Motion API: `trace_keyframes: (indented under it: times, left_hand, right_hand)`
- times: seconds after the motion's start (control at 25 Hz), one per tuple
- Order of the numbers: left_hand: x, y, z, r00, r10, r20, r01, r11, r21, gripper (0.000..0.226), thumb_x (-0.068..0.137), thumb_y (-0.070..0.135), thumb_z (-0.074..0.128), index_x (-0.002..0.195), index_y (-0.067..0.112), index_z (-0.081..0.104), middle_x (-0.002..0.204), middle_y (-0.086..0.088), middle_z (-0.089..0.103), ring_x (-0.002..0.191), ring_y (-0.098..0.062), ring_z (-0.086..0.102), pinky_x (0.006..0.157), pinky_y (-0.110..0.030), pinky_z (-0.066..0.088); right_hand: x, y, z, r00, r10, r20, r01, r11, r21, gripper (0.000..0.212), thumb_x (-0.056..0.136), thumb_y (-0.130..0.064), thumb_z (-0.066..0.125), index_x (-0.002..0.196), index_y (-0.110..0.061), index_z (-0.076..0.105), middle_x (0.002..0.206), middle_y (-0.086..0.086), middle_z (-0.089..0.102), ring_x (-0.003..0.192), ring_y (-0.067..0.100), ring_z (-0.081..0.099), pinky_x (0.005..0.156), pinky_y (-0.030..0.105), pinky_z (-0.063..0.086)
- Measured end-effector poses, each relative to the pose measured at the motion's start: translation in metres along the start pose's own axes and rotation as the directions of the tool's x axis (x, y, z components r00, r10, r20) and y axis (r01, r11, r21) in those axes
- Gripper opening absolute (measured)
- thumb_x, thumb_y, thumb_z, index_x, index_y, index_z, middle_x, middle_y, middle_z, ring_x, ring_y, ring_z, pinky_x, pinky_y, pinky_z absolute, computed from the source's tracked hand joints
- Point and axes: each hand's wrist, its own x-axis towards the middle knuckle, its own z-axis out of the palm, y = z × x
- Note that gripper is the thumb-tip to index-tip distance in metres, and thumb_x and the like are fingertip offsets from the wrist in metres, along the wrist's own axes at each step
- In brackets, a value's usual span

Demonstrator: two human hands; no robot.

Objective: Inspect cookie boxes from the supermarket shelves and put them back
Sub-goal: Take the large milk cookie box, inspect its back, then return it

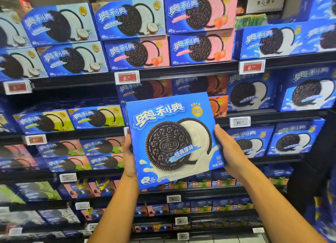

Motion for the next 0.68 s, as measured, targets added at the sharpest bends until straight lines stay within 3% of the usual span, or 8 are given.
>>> trace_keyframes:
  times: [0.12,0.2,0.28,0.36,0.48,0.56,0.68]
  left_hand:
    - [0.005,0.003,0.003,0.991,-0.117,-0.062,0.122,0.988,0.092,0.069,0.039,0.063,0.091,0.095,0.022,0.081,0.1,-0.002,0.078,0.086,-0.022,0.075,0.069,-0.04,0.062]
    - [0.01,0.01,0.007,0.967,-0.185,-0.175,0.215,0.961,0.173,0.081,0.052,0.067,0.082,0.118,0.019,0.074,0.116,-0.008,0.073,0.101,-0.027,0.071,0.079,-0.048,0.061]
    - [0.017,0.011,0.008,0.966,-0.087,-0.244,0.163,0.937,0.311,0.072,0.072,0.062,0.063,0.132,0.021,0.063,0.124,-0.008,0.07,0.11,-0.024,0.068,0.083,-0.044,0.06]
    - [0.021,0.01,0.015,0.968,0.004,-0.25,0.106,0.899,0.426,0.055,0.079,0.061,0.056,0.123,0.03,0.067,0.12,-0.002,0.072,0.104,-0.019,0.071,0.077,-0.039,0.062]
    - [0.026,0.008,0.028,0.975,-0.003,-0.222,0.107,0.881,0.461,0.052,0.095,0.06,0.037,0.13,0.031,0.062,0.124,-0.001,0.07,0.109,-0.021,0.069,0.082,-0.042,0.061]
    - [0.028,0.006,0.034,0.982,-0.005,-0.187,0.097,0.867,0.489,0.054,0.092,0.06,0.038,0.133,0.033,0.059,0.131,0.0,0.066,0.116,-0.022,0.065,0.094,-0.048,0.055]
    - [0.031,-0.001,0.033,0.981,0.062,-0.184,0.055,0.821,0.568,0.048,0.089,0.053,0.048,0.135,0.039,0.052,0.134,0.009,0.064,0.123,-0.016,0.061,0.107,-0.052,0.044]
  right_hand:
    - [0.001,0.003,0.001,0.99,-0.079,-0.114,0.071,0.995,-0.071,0.032,0.101,-0.048,0.049,0.124,-0.036,0.067,0.122,-0.007,0.072,0.112,0.016,0.069,0.089,0.04,0.056]
    - [0.001,0.004,-0.003,0.975,-0.138,-0.175,0.126,0.989,-0.076,0.038,0.102,-0.048,0.047,0.13,-0.028,0.063,0.125,-0.007,0.071,0.115,0.015,0.067,0.092,0.039,0.054]
    - [0.001,0.005,-0.01,0.953,-0.197,-0.23,0.178,0.979,-0.102,0.051,0.097,-0.055,0.051,0.137,-0.024,0.057,0.13,-0.008,0.067,0.12,0.012,0.064,0.096,0.036,0.053]
    - [0.003,0.006,-0.014,0.938,-0.233,-0.255,0.207,0.97,-0.127,0.059,0.095,-0.059,0.051,0.143,-0.024,0.052,0.135,-0.013,0.064,0.123,0.006,0.06,0.098,0.03,0.052]
    - [0.006,0.006,-0.018,0.93,-0.263,-0.257,0.237,0.963,-0.131,0.055,0.093,-0.06,0.049,0.14,-0.03,0.055,0.133,-0.014,0.065,0.124,0.007,0.06,0.1,0.031,0.049]
    - [0.006,0.006,-0.021,0.928,-0.277,-0.25,0.253,0.959,-0.126,0.054,0.09,-0.065,0.049,0.135,-0.037,0.057,0.132,-0.015,0.065,0.123,0.007,0.06,0.099,0.031,0.05]
    - [0.005,0.005,-0.025,0.929,-0.279,-0.243,0.254,0.959,-0.129,0.062,0.086,-0.07,0.051,0.139,-0.038,0.054,0.132,-0.019,0.064,0.123,0.003,0.06,0.093,0.019,0.052]
